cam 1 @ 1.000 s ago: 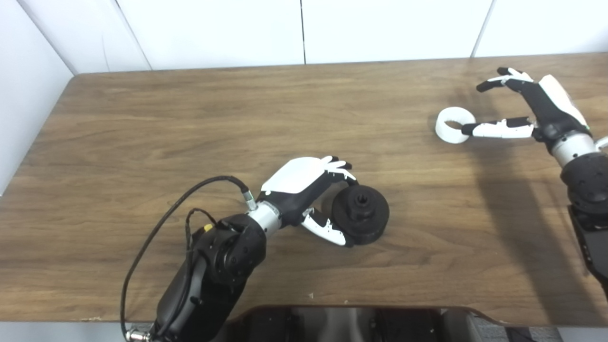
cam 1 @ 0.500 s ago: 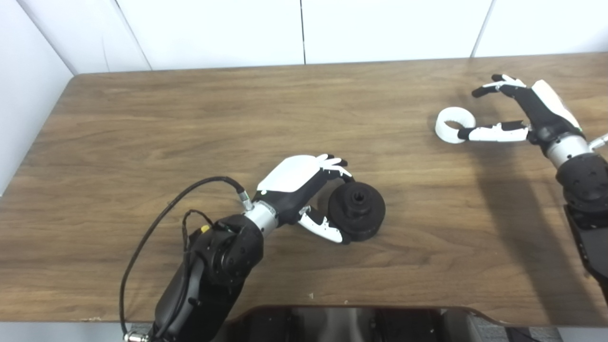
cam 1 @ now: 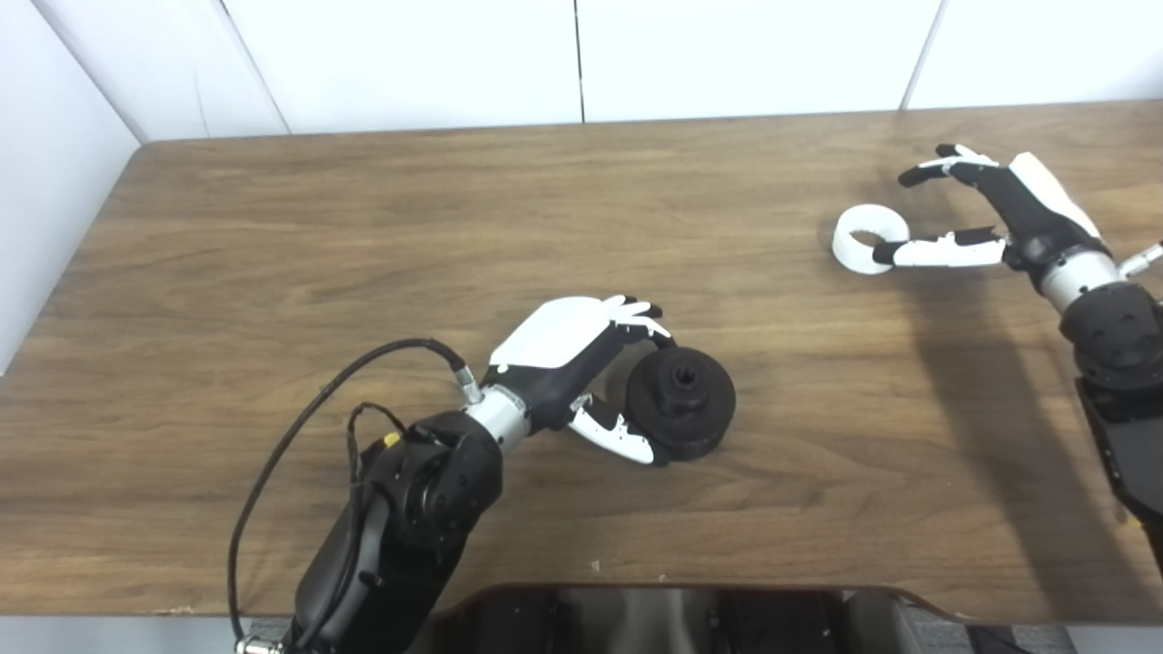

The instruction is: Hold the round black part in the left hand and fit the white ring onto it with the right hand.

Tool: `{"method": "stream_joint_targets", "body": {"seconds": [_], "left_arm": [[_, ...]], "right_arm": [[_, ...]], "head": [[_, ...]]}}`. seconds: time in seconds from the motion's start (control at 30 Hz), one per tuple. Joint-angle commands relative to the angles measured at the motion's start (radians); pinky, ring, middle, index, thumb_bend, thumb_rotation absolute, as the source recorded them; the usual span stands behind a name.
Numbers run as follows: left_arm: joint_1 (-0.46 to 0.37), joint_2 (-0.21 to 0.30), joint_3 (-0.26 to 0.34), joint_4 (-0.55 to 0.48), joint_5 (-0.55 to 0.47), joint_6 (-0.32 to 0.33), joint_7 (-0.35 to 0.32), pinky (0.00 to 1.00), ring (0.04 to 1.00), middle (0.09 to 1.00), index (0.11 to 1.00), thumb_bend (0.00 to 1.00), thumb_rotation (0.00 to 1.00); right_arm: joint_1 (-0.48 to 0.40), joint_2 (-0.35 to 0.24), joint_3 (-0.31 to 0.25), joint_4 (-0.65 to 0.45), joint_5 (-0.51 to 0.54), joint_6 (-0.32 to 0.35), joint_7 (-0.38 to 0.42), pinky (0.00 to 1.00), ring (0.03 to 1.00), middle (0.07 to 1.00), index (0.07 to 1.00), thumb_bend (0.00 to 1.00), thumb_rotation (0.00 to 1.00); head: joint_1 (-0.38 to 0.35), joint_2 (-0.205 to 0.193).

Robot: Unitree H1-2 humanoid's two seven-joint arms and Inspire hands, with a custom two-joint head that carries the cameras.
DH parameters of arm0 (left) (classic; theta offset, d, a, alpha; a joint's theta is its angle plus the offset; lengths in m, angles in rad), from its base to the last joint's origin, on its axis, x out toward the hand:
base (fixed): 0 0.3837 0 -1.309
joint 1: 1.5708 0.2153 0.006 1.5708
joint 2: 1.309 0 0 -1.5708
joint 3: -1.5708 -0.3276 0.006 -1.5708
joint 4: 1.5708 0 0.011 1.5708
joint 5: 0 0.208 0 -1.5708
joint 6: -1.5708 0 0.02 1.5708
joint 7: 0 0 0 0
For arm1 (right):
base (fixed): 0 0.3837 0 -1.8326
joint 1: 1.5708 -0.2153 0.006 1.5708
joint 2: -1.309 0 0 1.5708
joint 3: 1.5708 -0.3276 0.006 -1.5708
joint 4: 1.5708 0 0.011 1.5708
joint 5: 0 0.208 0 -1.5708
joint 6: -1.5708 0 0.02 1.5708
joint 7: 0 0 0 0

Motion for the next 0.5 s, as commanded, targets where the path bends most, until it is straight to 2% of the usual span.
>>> {"method": "stream_joint_targets", "body": {"seconds": [0.0, 0.47], "left_arm": [[-0.007, 0.005, 0.014, -0.027, 0.014, 0.012, 0.011, 0.80, 0.976, 0.936, 0.718, 0.86, 0.28], [-0.002, 0.012, 0.015, -0.053, 0.029, 0.022, -0.012, 0.79, 0.973, 0.934, 0.721, 0.85, 0.30]], "right_arm": [[-0.056, -0.026, -0.006, -0.007, 0.003, -0.035, -0.007, 0.97, 1.000, 0.956, 0.750, 0.91, 0.39], [-0.071, -0.014, 0.023, 0.032, -0.021, -0.042, -0.022, 0.94, 1.000, 0.942, 0.745, 0.90, 0.37]], "head": [[0.002, 0.001], [0.019, 0.005]]}}
